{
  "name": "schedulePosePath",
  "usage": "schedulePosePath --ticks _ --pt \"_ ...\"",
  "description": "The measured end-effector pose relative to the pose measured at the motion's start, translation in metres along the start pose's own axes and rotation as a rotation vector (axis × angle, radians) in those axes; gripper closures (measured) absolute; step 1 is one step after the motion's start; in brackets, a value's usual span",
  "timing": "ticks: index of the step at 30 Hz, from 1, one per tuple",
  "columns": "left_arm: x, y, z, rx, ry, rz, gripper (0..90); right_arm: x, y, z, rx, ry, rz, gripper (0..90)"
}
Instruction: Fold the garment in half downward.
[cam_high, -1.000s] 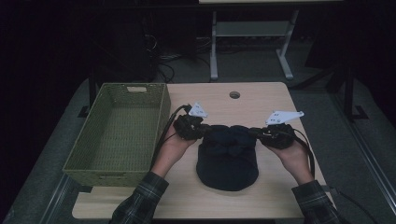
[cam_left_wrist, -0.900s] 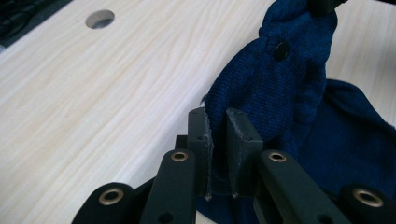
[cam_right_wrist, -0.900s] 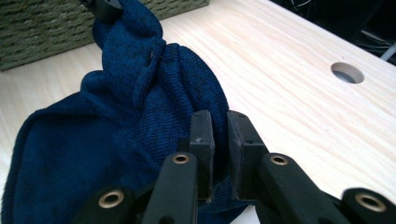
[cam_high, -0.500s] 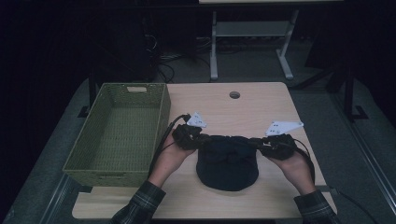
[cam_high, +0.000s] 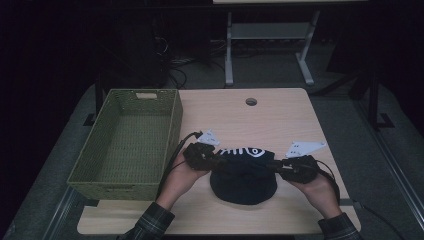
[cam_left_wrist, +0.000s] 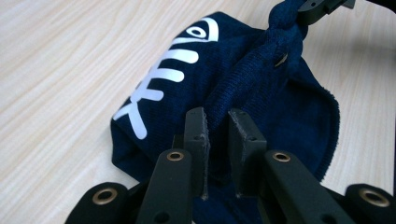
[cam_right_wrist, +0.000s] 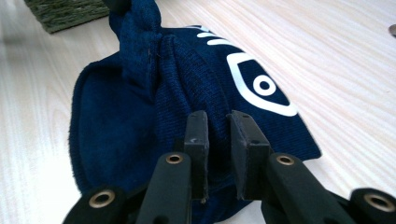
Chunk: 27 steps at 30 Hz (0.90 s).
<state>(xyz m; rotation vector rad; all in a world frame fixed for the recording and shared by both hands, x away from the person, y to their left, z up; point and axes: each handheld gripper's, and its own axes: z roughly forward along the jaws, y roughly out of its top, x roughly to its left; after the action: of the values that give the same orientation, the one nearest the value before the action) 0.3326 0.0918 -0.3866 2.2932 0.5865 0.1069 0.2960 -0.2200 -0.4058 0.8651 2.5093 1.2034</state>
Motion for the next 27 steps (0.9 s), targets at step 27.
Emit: schedulePosePath --ticks 27 --pt "-0.035 -0.048 0.014 0.125 -0.076 -0.018 77.2 0.038 -0.043 0.009 0.051 0.127 0.003 72.3"
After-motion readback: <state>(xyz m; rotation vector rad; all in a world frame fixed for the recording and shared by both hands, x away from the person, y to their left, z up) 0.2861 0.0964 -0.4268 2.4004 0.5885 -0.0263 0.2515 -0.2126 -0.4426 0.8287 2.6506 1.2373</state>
